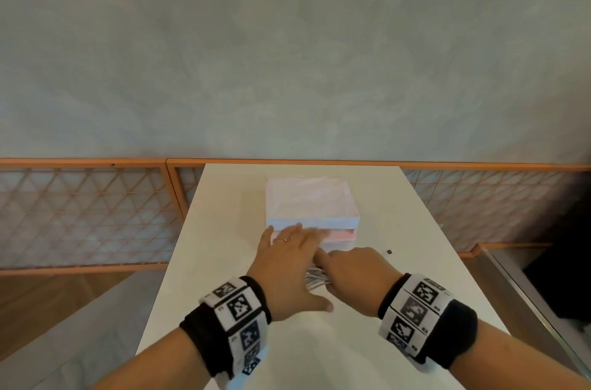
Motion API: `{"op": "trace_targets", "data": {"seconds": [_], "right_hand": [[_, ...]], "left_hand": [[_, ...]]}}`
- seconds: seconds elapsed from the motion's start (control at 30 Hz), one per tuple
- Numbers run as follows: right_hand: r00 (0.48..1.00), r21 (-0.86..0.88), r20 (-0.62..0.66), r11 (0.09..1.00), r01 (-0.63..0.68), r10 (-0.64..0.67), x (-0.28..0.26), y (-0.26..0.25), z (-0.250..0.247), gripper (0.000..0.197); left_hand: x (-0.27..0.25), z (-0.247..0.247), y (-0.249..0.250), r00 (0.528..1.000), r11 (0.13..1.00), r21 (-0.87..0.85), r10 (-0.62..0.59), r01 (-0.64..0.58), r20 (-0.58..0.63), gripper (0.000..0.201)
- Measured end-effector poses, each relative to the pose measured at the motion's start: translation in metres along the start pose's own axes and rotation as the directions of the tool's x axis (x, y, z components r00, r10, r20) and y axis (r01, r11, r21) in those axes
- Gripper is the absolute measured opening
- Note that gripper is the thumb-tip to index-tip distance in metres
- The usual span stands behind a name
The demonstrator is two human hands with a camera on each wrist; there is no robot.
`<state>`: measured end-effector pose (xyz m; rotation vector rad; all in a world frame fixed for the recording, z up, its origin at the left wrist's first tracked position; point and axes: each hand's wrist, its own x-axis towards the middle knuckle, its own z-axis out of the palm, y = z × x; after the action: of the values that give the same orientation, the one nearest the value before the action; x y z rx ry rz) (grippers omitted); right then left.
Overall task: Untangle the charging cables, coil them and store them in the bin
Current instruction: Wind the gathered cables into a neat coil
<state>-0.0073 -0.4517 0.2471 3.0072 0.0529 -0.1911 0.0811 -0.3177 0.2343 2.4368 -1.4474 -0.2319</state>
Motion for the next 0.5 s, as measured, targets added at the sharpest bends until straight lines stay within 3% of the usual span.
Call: {"op": "trace_targets", "data": {"seconds": [0.03,0.1,0.27,0.4,0.5], "right_hand": [[1.000,0.013,-0.009,1.000,0.022,-0.022,0.002,-0.001,-0.002,0.034],[0.997,0.053,-0.045,0.997,0.059,-0.057,0.003,-0.001,-0.005,0.037],[0.989,0.234,-0.144,0.969,0.074,-0.041,0.000,0.002,-0.003,0.031],[0.985,0.354,-0.154,0.935,-0.019,0.078,0.001,0.007,0.001,0.031],[0.988,0.330,-0.041,0.936,-0.126,0.147,-0.004,0.027,0.004,0.041]], "left_hand": [[0.003,0.005,0.000,0.999,0.997,0.071,-0.008,0.005,0.047,0.101],[0.007,0.010,-0.004,0.999,0.997,0.060,-0.044,0.042,0.025,0.089],[0.012,0.002,-0.011,0.998,0.999,0.024,-0.048,0.047,0.041,0.035],[0.011,0.002,-0.014,0.998,0.997,0.068,-0.034,0.030,0.054,0.029],[0.006,0.005,-0.025,0.995,0.995,0.044,-0.092,0.090,0.049,0.029]]}}
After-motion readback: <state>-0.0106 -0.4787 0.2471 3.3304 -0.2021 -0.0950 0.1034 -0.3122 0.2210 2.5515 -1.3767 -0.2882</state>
